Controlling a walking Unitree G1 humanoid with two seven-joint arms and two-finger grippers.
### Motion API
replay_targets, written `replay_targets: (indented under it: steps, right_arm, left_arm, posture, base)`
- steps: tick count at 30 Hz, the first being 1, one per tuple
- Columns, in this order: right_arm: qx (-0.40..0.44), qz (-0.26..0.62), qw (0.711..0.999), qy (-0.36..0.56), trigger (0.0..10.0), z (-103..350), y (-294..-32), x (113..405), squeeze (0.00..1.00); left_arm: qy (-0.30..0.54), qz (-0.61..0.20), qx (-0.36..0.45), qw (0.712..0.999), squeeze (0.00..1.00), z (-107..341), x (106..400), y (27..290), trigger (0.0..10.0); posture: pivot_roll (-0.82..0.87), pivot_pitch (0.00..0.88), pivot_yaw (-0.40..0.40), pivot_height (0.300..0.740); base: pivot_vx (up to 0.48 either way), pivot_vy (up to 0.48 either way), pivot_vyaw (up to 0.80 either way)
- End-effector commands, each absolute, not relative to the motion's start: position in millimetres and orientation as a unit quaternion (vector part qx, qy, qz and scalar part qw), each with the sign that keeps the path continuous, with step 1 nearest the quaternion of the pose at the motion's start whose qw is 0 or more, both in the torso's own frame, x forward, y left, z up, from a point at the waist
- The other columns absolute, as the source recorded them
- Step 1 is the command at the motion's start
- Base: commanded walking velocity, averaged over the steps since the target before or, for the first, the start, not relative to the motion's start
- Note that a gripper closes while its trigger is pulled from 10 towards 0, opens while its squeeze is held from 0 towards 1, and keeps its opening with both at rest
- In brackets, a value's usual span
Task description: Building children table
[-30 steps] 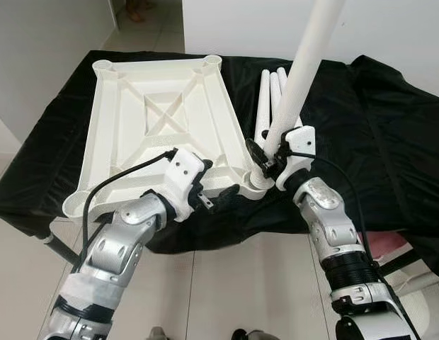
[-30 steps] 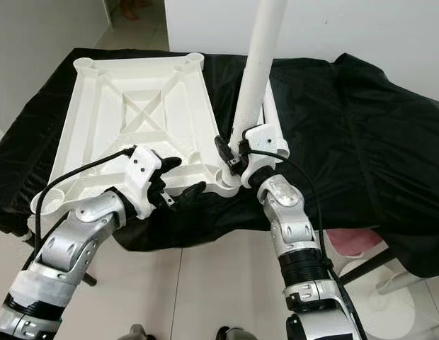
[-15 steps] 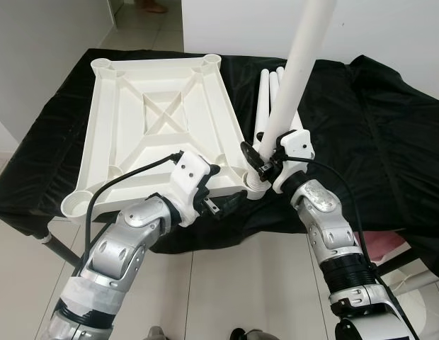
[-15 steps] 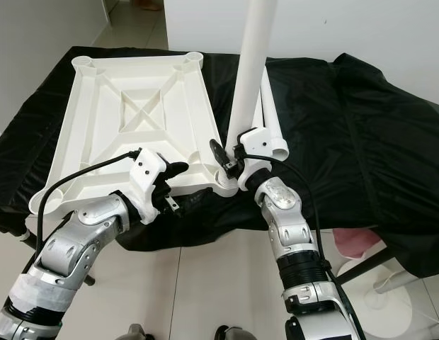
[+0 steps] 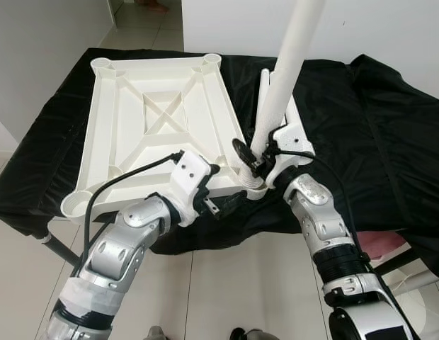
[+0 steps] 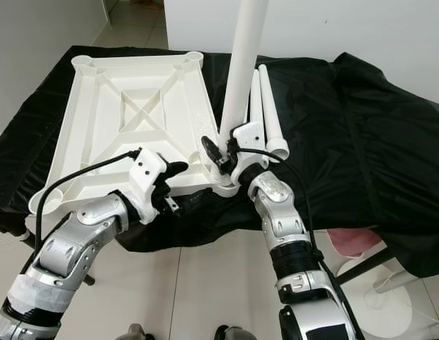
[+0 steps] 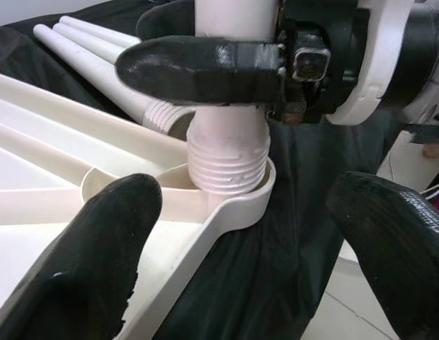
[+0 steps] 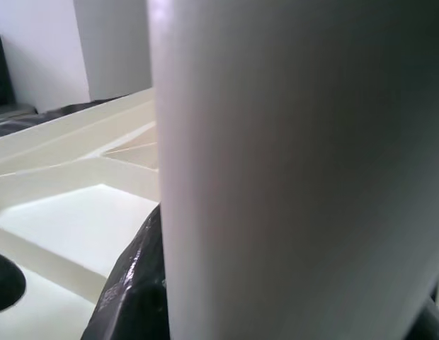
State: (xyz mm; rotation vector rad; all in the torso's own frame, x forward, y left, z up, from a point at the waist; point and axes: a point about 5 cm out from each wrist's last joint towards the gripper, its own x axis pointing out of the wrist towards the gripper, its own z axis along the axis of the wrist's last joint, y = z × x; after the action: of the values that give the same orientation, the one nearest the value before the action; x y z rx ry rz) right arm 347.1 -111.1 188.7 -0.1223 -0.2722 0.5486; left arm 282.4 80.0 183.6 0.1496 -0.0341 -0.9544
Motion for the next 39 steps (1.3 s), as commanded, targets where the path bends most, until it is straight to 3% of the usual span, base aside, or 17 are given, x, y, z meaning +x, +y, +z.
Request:
replay_targets:
  steps: [1,4,10,15,19,24,39]
  right_arm:
    - [-0.073,0.268,0.956,-0.097,10.0,169.7,-113.9,345.3,0.0]
    - [-0.07,0.264,0.957,-0.096,10.0,167.9,-115.4,345.2,0.0]
    - [0.015,0.213,0.965,-0.151,10.0,188.7,-126.6,344.0,0.0]
    - [0.024,0.132,0.978,-0.161,10.0,190.5,-147.3,342.7,0.0]
    - [0.032,0.118,0.979,-0.166,10.0,191.2,-150.3,340.2,0.0]
    - [0.038,0.056,0.981,-0.182,10.0,201.9,-158.7,328.7,0.0]
    - [0.049,0.045,0.98,-0.185,10.0,203.7,-155.9,306.5,0.0]
  left_arm:
    - [-0.015,-0.462,0.08,0.883,0.0,181.9,279.3,79.5,10.0]
    - [-0.016,-0.457,0.082,0.886,0.0,181.6,280.2,80.8,10.0]
    - [-0.02,-0.401,0.089,0.911,0.0,182.5,293.2,92.5,10.0]
    - [-0.025,-0.326,0.075,0.942,0.0,184.4,308.1,112.1,10.0]
    - [-0.03,-0.312,0.058,0.948,0.0,186.3,309.7,116.7,10.0]
    - [-0.06,-0.237,0.029,0.969,0.0,192.4,312.5,130.8,10.0]
    - [-0.094,-0.178,-0.03,0.979,0.0,195.5,302.2,149.4,10.0]
  posture:
    - [0.01,0.102,-0.036,0.74]
    - [0.0,0.101,-0.032,0.74]
    - [0.0,0.104,-0.03,0.74]
    - [0.0,0.106,-0.031,0.74]
    - [0.0,0.106,-0.032,0.74]
    - [0.0,0.108,-0.033,0.74]
    - [-0.01,0.114,-0.039,0.74]
  base:
    - [0.0,0.0,0.0]
    - [0.0,0.0,0.0]
    - [0.0,0.0,0.0]
    - [0.0,0.0,0.0]
    - [0.0,0.0,0.0]
    - [0.0,0.0,0.0]
    - [0.0,0.0,0.0]
